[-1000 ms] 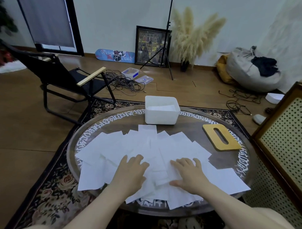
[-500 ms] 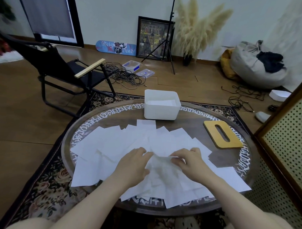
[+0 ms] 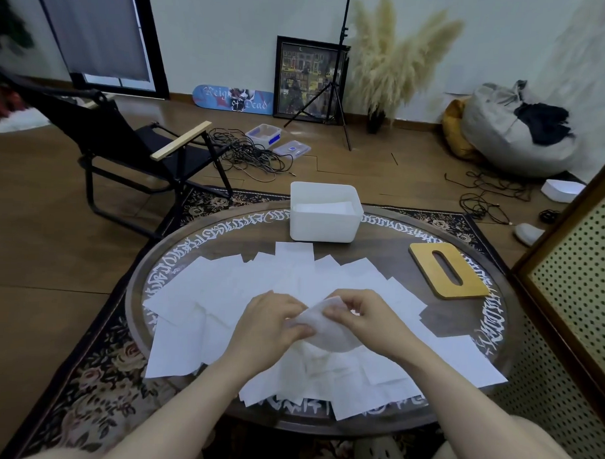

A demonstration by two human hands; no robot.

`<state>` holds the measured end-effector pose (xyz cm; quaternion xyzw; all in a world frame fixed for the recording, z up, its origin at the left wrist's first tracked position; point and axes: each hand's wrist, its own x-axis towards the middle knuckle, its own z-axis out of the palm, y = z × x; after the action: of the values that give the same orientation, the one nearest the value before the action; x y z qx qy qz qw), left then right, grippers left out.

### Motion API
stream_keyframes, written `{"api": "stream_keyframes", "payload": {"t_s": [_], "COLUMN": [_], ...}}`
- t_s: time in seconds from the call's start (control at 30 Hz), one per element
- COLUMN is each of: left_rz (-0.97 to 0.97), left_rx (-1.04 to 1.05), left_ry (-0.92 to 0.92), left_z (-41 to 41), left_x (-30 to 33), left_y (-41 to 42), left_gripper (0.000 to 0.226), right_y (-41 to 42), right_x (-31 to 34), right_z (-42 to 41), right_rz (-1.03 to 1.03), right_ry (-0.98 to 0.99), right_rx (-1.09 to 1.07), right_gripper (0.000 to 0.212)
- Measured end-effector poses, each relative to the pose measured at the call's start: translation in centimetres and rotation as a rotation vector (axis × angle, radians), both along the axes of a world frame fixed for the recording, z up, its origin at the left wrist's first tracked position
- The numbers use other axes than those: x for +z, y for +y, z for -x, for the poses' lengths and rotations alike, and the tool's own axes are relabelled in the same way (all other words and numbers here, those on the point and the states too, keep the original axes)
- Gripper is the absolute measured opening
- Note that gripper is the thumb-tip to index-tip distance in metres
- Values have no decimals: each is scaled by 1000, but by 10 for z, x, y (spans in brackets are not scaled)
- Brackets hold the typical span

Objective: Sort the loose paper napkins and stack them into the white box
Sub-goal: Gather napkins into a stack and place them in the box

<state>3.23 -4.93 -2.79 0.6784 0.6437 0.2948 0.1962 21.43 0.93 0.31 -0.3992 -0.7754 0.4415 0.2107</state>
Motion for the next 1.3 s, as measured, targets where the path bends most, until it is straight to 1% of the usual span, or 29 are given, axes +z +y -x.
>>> {"api": "stream_keyframes", "payload": {"t_s": [0.1, 0.2, 0.27, 0.37, 0.43, 0.5, 0.53, 0.63, 0.73, 0.8, 0.9, 0.97, 1.03, 1.13, 1.2, 1.3], "left_rz": [145, 199, 226, 297, 350, 387, 398, 401, 371, 353, 350, 359, 369, 365, 360, 347], "left_rx": [103, 196, 270, 364, 395, 384, 376, 378, 443, 495, 556, 580, 590, 597, 597, 595], "left_ry": [-239, -378, -507, -695, -775, -792, -785, -784, -793, -800, -852, -880, -887, -883, -877, -876], "left_z": [4, 9, 10, 10, 7, 3, 1, 4, 13, 20, 28, 30, 31, 31, 30, 28], "left_x": [6, 9, 12, 13, 13, 15, 15, 15, 16, 15, 12, 9, 8, 8, 8, 11], "left_y": [-5, -7, -8, -8, -9, -10, -9, -8, -8, -8, -9, -10, -9, -8, -8, -8], "left_gripper": [42, 45, 43, 32, 23, 8, 6, 11, 14, 16, 23, 26, 28, 28, 28, 28], "right_y": [1, 0, -2, -7, -10, -12, -11, -6, 5, 14, 26, 32, 36, 37, 35, 32], "right_x": [-1, -4, -6, -8, -10, -12, -13, -16, -17, -19, -24, -28, -34, -40, -41, -44], "right_z": [3, 5, 6, 10, 13, 15, 16, 12, 0, -13, -33, -44, -50, -49, -44, -33], "right_rz": [149, 255, 305, 371, 373, 353, 343, 317, 251, 153, 16, -12, -28, -33, -44, -155], "right_ry": [151, 199, 195, 197, 168, 110, 82, 33, -4, -87, -283, -373, -441, -478, -499, -636], "right_rx": [-83, -164, -189, -137, -109, -96, -87, -70, -157, -227, -289, -293, -280, -238, -184, -68], "right_gripper": [14, 13, 15, 16, 12, 14, 15, 15, 11, 12, 15, 17, 15, 11, 22, 50]}}
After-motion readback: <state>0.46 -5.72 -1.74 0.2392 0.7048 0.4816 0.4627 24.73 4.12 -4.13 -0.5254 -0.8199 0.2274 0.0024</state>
